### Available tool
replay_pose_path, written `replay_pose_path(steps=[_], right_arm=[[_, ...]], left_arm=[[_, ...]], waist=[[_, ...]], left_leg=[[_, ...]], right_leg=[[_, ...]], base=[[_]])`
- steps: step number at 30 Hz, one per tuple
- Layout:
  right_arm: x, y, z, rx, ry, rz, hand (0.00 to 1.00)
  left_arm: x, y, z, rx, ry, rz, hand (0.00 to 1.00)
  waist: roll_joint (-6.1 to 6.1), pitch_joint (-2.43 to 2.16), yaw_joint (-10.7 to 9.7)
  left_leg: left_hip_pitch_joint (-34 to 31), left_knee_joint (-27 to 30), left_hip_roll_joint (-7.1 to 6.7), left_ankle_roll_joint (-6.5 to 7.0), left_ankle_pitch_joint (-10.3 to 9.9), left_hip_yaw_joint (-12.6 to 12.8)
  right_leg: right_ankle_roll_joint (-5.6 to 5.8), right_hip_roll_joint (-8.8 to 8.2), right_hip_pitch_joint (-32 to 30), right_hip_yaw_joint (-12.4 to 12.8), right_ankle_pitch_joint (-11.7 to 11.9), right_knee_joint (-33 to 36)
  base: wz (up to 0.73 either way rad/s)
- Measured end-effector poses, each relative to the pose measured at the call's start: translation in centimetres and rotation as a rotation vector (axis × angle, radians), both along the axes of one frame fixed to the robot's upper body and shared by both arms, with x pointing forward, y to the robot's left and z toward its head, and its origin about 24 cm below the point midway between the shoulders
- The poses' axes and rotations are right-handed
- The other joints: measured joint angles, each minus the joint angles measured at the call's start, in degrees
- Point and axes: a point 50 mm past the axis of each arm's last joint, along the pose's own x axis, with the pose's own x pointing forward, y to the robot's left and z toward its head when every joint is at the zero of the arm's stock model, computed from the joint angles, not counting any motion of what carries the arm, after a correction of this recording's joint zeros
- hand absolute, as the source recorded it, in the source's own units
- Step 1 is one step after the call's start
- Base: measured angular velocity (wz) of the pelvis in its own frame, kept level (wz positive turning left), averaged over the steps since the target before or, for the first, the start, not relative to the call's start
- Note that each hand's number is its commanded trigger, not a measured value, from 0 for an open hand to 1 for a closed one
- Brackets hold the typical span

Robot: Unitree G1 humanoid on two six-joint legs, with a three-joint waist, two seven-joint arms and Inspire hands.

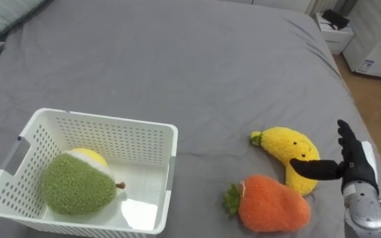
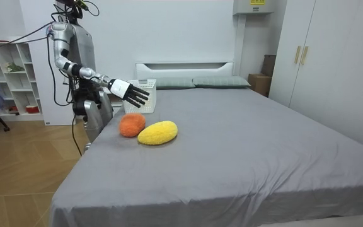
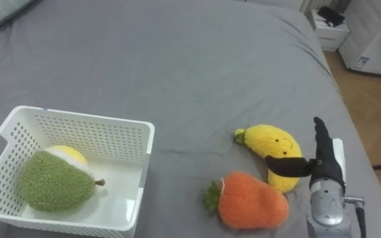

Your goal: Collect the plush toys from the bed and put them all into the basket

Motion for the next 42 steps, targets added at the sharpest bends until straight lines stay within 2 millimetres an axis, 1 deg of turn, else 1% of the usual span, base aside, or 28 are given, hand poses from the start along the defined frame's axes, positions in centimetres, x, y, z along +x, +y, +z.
replay_pose_path(steps=[1,2,4,5,7,10,12,14,15,16,17,18,22,26,31,32,34,37,39,42], right_arm=[[0.0,-0.1,-0.2,0.002,0.007,-0.01,0.0],[0.0,-0.2,-0.5,0.004,0.021,-0.029,0.0],[0.0,-0.4,-0.9,0.008,0.04,-0.048,0.0],[0.2,-0.4,-1.1,0.008,0.048,-0.053,0.0],[0.6,-0.4,-1.3,0.005,0.055,-0.06,0.0],[1.1,-0.9,-1.8,0.027,0.083,-0.106,0.0],[1.0,-1.3,-2.3,0.032,0.112,-0.132,0.0],[1.1,-1.8,-2.5,0.018,0.137,-0.162,0.0],[1.3,-2.1,-2.4,0.004,0.14,-0.182,0.0],[1.5,-2.2,-2.3,-0.002,0.139,-0.189,0.0],[1.9,-2.4,-2.1,-0.012,0.136,-0.203,0.0],[2.0,-2.5,-2.1,-0.017,0.138,-0.217,0.0],[2.2,-2.8,-2.1,-0.024,0.147,-0.242,0.0],[2.5,-3.6,-1.7,-0.029,0.146,-0.265,0.0],[2.9,-3.9,-1.6,-0.043,0.165,-0.278,0.0],[3.0,-3.9,-1.5,-0.052,0.162,-0.28,0.0],[3.2,-4.0,-1.4,-0.05,0.155,-0.299,0.0],[3.7,-4.2,-1.1,-0.041,0.165,-0.355,0.0],[4.3,-4.6,-0.4,-0.047,0.148,-0.371,0.0],[4.4,-5.4,0.2,-0.071,0.132,-0.391,0.0]], left_arm=[[0.1,0.0,0.0,0.001,-0.005,-0.002,0.0],[0.3,0.0,0.1,0.002,-0.013,-0.005,0.0],[0.5,0.1,0.1,0.007,-0.021,-0.007,0.0],[0.6,0.2,0.1,0.01,-0.026,-0.008,0.0],[0.9,0.1,0.1,0.01,-0.033,-0.011,0.0],[1.4,0.0,0.1,0.005,-0.04,-0.03,0.0],[1.7,0.0,0.1,0.0,-0.046,-0.038,0.0],[2.2,0.1,0.2,0.0,-0.059,-0.033,0.0],[2.5,0.1,0.2,-0.002,-0.068,-0.027,0.0],[2.5,0.1,0.2,-0.003,-0.071,-0.026,0.0],[2.7,0.1,0.2,-0.007,-0.078,-0.013,0.0],[2.9,0.1,0.2,-0.007,-0.082,-0.014,0.0],[3.8,-0.1,0.2,-0.014,-0.104,-0.024,0.0],[4.7,-0.3,0.1,-0.027,-0.124,-0.019,0.0],[5.6,-0.6,0.0,-0.054,-0.144,-0.009,0.0],[6.1,-0.6,0.1,-0.056,-0.154,-0.008,0.0],[6.6,-0.7,0.1,-0.056,-0.166,-0.027,0.0],[7.3,-0.8,0.2,-0.06,-0.187,-0.029,0.0],[7.8,-0.9,0.3,-0.06,-0.197,-0.038,0.0],[8.3,-0.9,0.4,-0.052,-0.213,-0.043,0.0]], waist=[[-0.06,0.05,0.0],[-0.02,-0.03,0.0],[0.11,-0.02,0.2],[0.21,-0.09,0.1],[0.45,0.0,0.2],[0.68,-0.09,0.4],[0.68,-0.08,1.2],[0.66,-0.07,1.5],[0.83,0.21,1.5],[0.94,0.28,1.7],[1.21,0.58,2.0],[1.31,0.64,2.4],[1.44,0.72,3.0],[1.59,0.76,3.0],[1.87,0.89,3.2],[1.92,0.91,3.2],[2.14,1.05,3.2],[2.65,1.4,3.3],[2.98,1.6,3.4],[3.02,1.62,4.4]], left_leg=[[-0.3,0.1,0.0,0.0,0.0,0.0],[-1.0,0.5,0.01,0.01,0.0,-0.1],[-1.4,0.7,0.04,0.0,0.0,-0.1],[-1.8,0.7,0.07,0.0,0.0,-0.1],[-2.5,0.7,0.11,-0.01,0.0,-0.1],[-3.9,1.0,0.11,0.0,0.0,-0.4],[-5.1,1.2,0.08,-0.01,0.1,-0.9],[-6.1,1.8,0.03,-0.01,0.2,-1.5],[-6.8,2.0,0.02,-0.01,0.2,-1.6],[-7.1,2.0,0.01,-0.02,0.2,-1.6],[-7.4,1.9,-0.01,-0.01,0.2,-1.6],[-7.8,1.9,-0.01,-0.01,0.2,-1.6],[-9.2,1.9,-0.07,-0.05,0.2,-2.1],[-11.4,2.1,-0.19,0.02,0.4,-2.4],[-12.6,2.1,-0.17,0.02,0.4,-2.0],[-13.2,2.1,-0.18,0.02,0.5,-2.0],[-13.7,2.1,-0.21,0.02,0.6,-2.0],[-13.9,2.0,-0.19,-0.02,0.6,-2.0],[-14.8,2.0,-0.14,-0.07,0.8,-1.9],[-16.2,2.0,-0.09,-0.16,1.1,-1.9]], right_leg=[[-0.01,-0.01,-0.2,-0.2,0.0,0.0],[-0.02,-0.03,-0.9,-0.2,0.0,0.2],[-0.03,-0.01,-1.2,-0.3,0.0,0.2],[-0.03,0.01,-1.5,-0.3,0.0,0.2],[-0.09,0.01,-2.1,-0.5,0.1,0.2],[-0.16,-0.04,-3.3,-0.9,0.1,0.2],[-0.18,-0.05,-4.3,-1.1,0.2,0.2],[-0.18,-0.15,-5.1,-1.9,0.2,0.2],[-0.19,-0.18,-5.6,-1.9,0.2,0.2],[-0.19,-0.18,-5.9,-1.9,0.2,0.2],[-0.19,-0.18,-6.3,-2.0,0.2,0.2],[-0.19,-0.15,-6.6,-2.0,0.2,0.2],[-0.19,-0.19,-7.9,-2.6,0.2,0.2],[-0.2,-0.36,-9.9,-3.3,0.2,0.1],[-0.2,-0.36,-11.3,-3.2,0.2,0.1],[-0.2,-0.39,-11.9,-3.2,0.2,0.1],[-0.2,-0.42,-12.4,-3.3,0.2,0.2],[-0.2,-0.37,-12.7,-3.1,0.2,0.2],[-0.29,-0.34,-13.5,-3.0,0.2,0.2],[-0.51,-0.3,-15.0,-3.0,0.4,0.2]], base=[[0.07],[0.04],[0.0],[0.0],[0.0],[0.05],[0.09],[0.16],[0.12],[0.04],[0.0],[0.0],[0.08],[0.03],[-0.04],[0.0],[0.0],[-0.01],[0.0],[0.01]])
